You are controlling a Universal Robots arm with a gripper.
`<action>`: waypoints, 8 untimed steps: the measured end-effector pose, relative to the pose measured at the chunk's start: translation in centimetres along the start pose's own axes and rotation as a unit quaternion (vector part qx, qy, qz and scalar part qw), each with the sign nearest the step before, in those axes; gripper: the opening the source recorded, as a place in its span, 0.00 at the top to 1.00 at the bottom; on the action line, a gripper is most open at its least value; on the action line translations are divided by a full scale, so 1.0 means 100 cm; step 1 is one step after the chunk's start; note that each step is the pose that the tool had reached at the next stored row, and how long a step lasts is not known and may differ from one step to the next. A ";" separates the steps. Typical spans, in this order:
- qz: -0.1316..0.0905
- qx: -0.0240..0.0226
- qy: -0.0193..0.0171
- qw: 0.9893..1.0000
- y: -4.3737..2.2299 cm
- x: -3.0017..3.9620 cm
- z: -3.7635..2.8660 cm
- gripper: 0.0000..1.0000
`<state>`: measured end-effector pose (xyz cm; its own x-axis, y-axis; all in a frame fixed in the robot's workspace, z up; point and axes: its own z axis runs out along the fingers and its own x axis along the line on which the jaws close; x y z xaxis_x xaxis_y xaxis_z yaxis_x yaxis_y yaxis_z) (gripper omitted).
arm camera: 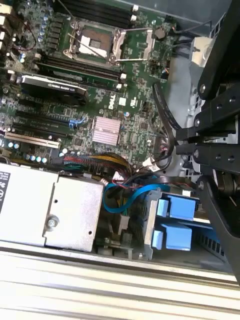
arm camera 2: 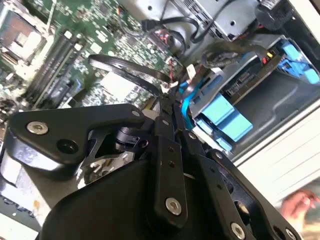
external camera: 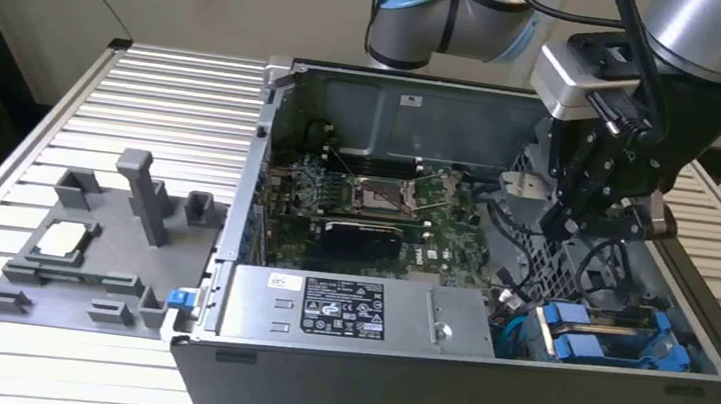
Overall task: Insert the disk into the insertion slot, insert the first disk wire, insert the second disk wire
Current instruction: 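Insert the first disk wire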
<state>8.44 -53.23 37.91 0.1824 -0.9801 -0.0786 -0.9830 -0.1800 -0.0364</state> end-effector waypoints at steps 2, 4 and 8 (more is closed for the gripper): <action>0.000 -0.003 0.015 1.000 -0.0001 -0.0002 0.0006 0.85; -0.001 -0.004 0.023 1.000 0.0000 -0.0001 0.0021 0.85; 0.000 -0.005 0.026 1.000 -0.0054 0.0027 0.0049 0.85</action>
<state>9.03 -53.35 37.42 0.1816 -0.9830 -0.0271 -0.9831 -0.1808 -0.0271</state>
